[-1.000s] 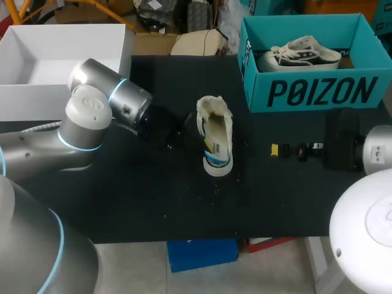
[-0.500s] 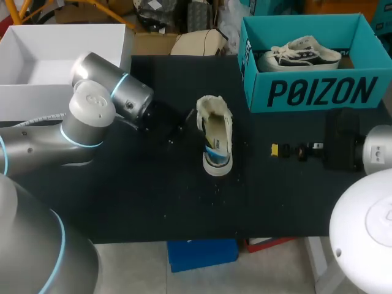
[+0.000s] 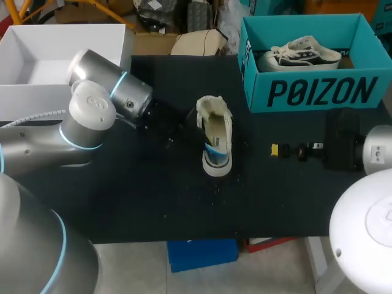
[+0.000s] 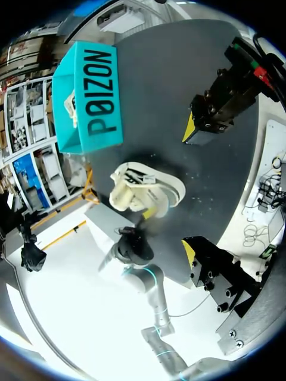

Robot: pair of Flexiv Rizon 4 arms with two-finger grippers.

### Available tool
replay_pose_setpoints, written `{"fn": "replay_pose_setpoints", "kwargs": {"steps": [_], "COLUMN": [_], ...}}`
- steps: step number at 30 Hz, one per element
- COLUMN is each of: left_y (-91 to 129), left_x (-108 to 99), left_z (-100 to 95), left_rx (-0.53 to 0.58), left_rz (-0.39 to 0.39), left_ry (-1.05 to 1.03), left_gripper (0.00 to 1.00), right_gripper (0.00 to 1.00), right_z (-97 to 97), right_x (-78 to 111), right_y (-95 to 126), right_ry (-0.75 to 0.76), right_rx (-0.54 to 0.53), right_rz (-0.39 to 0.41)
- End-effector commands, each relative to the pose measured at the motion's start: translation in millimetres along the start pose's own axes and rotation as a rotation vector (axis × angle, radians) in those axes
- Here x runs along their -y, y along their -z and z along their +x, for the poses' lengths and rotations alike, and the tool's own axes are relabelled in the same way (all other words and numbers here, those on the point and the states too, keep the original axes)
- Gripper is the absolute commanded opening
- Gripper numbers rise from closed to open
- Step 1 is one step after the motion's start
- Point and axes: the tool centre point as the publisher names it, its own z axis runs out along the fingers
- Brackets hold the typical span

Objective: Take the shoe out of the shoebox, open the shoe tongue, remove and reinsert the insole, then place the shoe into the shoebox

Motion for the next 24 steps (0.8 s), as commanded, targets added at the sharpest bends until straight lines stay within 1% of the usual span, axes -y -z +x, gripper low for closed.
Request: {"fn": "replay_pose_setpoints", "kwargs": {"steps": [1,6,12,13,14,16,19,21,23,24], "left_y": [2,4,-1,-1,-2,-2,-1,0,1,2], "left_x": [12,31,36,36,37,36,35,35,34,34], "left_z": [-5.1,-9.5,-6.3,-6.0,-5.8,-4.0,-0.3,1.9,3.7,4.5], "left_rx": [0.010,0.032,0.024,0.022,0.018,0.005,-0.009,-0.021,-0.029,-0.041], "left_rz": [-0.007,0.005,0.011,0.013,0.014,0.010,0.009,-0.002,-0.004,-0.002], "left_ry": [-0.023,-0.053,-0.049,-0.047,-0.044,-0.039,-0.026,-0.021,-0.015,-0.009], "left_gripper": [1.00,1.00,1.00,0.96,0.85,0.69,0.60,0.48,0.40,0.38], "right_gripper": [1.00,1.00,1.00,1.00,1.00,1.00,1.00,1.00,1.00,1.00], "right_z": [-0.6,-0.6,-0.6,-0.6,-0.6,-0.6,-0.6,-0.6,-0.6,-0.6], "right_x": [-0.3,-0.3,-0.3,-0.3,-0.3,-0.3,-0.3,-0.3,-0.3,-0.3], "right_y": [1,1,1,1,1,1,1,1,1,1], "right_ry": [-0.001,-0.001,-0.001,-0.001,-0.001,-0.001,-0.001,-0.001,-0.001,-0.001], "right_rx": [-0.002,-0.002,-0.002,-0.002,-0.002,-0.002,-0.002,-0.002,-0.002,-0.002], "right_rz": [0.005,0.005,0.005,0.005,0.005,0.005,0.005,0.005,0.005,0.005]}}
